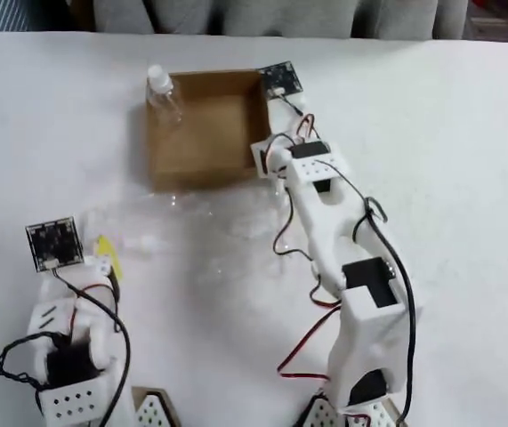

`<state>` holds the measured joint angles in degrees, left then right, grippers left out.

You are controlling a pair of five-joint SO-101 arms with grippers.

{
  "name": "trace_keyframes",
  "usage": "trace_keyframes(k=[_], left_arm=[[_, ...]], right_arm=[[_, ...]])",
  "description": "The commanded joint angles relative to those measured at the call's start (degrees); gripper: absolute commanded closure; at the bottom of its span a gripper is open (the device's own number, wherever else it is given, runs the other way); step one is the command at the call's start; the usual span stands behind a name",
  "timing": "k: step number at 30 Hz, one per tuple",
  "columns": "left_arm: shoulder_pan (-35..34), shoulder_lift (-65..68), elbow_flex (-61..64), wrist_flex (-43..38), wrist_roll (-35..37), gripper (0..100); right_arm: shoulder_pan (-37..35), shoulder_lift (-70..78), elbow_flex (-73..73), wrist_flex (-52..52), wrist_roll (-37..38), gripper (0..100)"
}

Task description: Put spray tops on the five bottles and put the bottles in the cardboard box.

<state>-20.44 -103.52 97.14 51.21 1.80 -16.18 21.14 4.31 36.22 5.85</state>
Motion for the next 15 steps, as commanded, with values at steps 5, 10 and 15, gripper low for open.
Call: trace_keyframes(k=[5,10,15], left_arm=[[0.8,0.4,-0.1,-0.1,-0.4,87],[0.8,0.4,-0.1,-0.1,-0.4,87],[0.8,0.4,-0.1,-0.1,-0.4,87]], right_arm=[[-1.2,-2.7,-3.4,1.1,-0.6,98.0],[-1.2,-2.6,-6.8,6.0,-0.7,98.0],[-1.2,-2.3,-7.7,6.8,-0.7,95.4]])
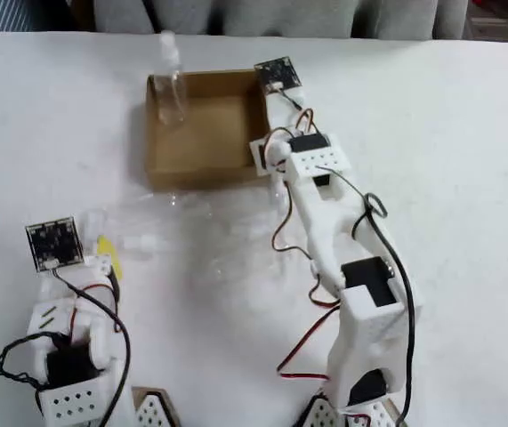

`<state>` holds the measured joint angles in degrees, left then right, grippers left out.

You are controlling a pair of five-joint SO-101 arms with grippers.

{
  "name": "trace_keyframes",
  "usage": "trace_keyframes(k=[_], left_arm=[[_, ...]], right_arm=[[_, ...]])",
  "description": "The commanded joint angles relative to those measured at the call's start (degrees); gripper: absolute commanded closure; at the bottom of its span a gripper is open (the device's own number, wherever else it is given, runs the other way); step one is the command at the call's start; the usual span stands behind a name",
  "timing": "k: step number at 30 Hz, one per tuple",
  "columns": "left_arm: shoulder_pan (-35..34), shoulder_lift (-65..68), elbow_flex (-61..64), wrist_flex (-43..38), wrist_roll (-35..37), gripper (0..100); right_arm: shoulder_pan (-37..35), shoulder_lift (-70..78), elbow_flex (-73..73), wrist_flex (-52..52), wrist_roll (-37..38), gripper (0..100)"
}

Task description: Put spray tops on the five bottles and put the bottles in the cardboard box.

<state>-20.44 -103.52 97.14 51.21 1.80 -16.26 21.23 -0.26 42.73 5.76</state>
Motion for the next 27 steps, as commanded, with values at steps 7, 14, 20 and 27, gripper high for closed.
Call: trace_keyframes(k=[7,14,20,27], left_arm=[[0.8,0.4,-0.1,-0.1,-0.4,87],[0.8,0.4,-0.1,-0.1,-0.4,87],[0.8,0.4,-0.1,-0.1,-0.4,87],[0.8,0.4,-0.1,-0.1,-0.4,87]], right_arm=[[-1.1,-2.4,-3.0,0.4,-0.6,83.2],[-1.1,-2.9,-3.0,0.4,-0.6,83.0],[-1.1,-2.9,-3.2,0.4,-0.6,83.0],[-1.2,-2.9,-4.0,0.3,-0.6,83.0]])
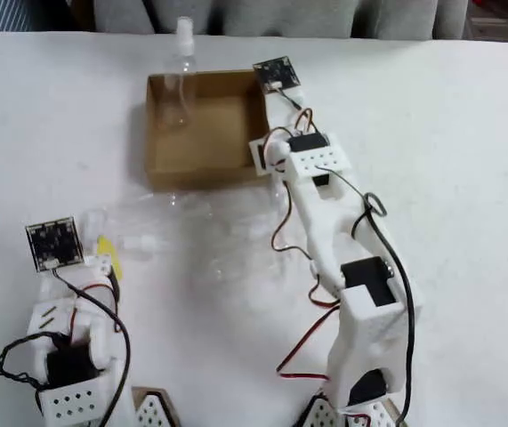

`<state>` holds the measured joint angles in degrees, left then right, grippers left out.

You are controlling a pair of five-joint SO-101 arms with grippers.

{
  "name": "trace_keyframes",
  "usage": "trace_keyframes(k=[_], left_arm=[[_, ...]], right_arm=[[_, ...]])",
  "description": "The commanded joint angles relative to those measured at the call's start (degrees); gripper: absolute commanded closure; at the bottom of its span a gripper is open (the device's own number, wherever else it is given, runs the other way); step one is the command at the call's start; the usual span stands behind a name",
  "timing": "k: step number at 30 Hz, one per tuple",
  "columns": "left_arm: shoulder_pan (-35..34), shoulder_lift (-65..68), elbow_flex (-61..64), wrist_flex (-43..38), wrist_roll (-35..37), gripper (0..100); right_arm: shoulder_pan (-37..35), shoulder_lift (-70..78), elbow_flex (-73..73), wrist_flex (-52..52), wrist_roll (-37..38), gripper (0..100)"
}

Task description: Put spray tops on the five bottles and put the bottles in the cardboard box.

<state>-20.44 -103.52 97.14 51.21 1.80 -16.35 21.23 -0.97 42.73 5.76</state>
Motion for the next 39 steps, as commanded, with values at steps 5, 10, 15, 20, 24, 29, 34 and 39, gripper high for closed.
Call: trace_keyframes(k=[5,10,15,20,24,29,34,39], left_arm=[[0.7,0.4,-0.1,-0.1,-0.4,87],[0.6,0.4,-0.1,-0.1,-0.4,87],[0.6,0.2,-0.1,-0.1,-0.4,87],[0.6,0.2,-1.8,0.2,-1.0,87],[0.9,0.5,-5.6,4.3,-5.5,87],[3.7,0.7,-10.1,6.9,-6.0,87],[6.6,10.2,-19.3,8.0,-8.4,87],[8.5,33.2,-37.3,7.6,-10.4,87]], right_arm=[[-1.6,-3.0,-3.4,0.4,-0.6,83.0],[-2.0,-7.6,-3.4,5.6,-0.6,83.1],[-1.5,-20.9,-3.0,19.5,-0.7,83.2],[3.7,-30.7,0.6,31.3,-0.3,83.2],[8.2,-36.0,9.3,34.3,-0.2,83.3],[12.8,-41.5,29.0,25.4,-0.2,83.3],[19.2,-49.0,39.6,23.6,0.0,83.4],[24.0,-53.1,48.9,20.3,0.0,83.4]])
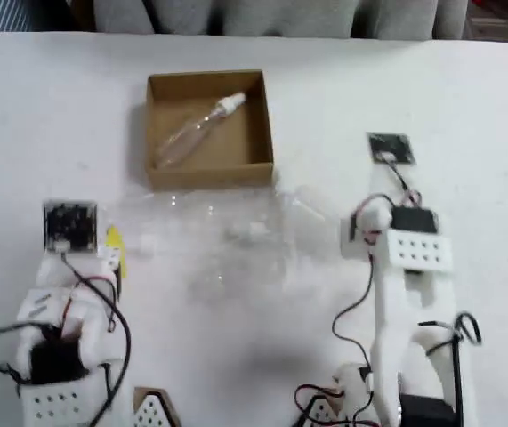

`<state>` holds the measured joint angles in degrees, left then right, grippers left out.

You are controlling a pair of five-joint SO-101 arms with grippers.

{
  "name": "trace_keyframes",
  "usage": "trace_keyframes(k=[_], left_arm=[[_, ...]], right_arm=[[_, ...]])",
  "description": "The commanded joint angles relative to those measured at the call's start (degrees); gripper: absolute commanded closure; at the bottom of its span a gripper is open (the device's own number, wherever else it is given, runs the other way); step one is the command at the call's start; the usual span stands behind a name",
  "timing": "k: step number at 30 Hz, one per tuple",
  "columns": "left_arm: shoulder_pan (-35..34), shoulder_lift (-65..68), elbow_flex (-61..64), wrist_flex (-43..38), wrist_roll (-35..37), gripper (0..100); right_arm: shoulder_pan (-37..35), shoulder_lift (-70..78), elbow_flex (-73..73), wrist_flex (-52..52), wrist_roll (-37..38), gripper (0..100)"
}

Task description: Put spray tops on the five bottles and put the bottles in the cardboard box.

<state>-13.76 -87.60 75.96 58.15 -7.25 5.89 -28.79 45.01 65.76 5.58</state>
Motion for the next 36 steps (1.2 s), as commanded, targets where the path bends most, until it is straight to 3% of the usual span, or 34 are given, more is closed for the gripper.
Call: trace_keyframes(k=[1,5,9,14,18,22,27,32,36], left_arm=[[2.1,21.8,-20.2,0.7,-1.3,87],[6.9,37.8,-36.1,1.1,-1.3,87],[11.6,53.4,-49.2,1.3,-1.3,87],[10.9,67.1,-52.7,7.8,-1.4,87],[3.8,68.4,-44.7,6.4,-1.8,87],[-6.7,63.6,-31.6,0.4,-2.4,87],[-13.2,54.8,-16.4,-5.2,-10.7,87],[-15.0,43.2,-6.8,-5.5,-20.0,87],[-10.9,34.2,-0.7,-9.1,-20.5,87]], right_arm=[[1.7,-3.2,4.7,-4.2,0.2,84.5],[1.6,-3.0,9.1,-9.9,0.3,92.4],[1.9,-3.1,10.2,-11.4,3.2,92.5],[0.7,-3.6,7.2,-11.1,3.2,92.5],[-3.3,-2.2,-5.1,-3.1,2.5,92.5],[-11.6,3.9,-21.0,3.4,-3.3,92.4],[-20.4,19.9,-39.0,5.3,-6.6,92.3],[-25.6,36.0,-54.7,5.1,-9.1,85.5],[-25.9,47.3,-65.6,5.2,-9.0,85.6]])
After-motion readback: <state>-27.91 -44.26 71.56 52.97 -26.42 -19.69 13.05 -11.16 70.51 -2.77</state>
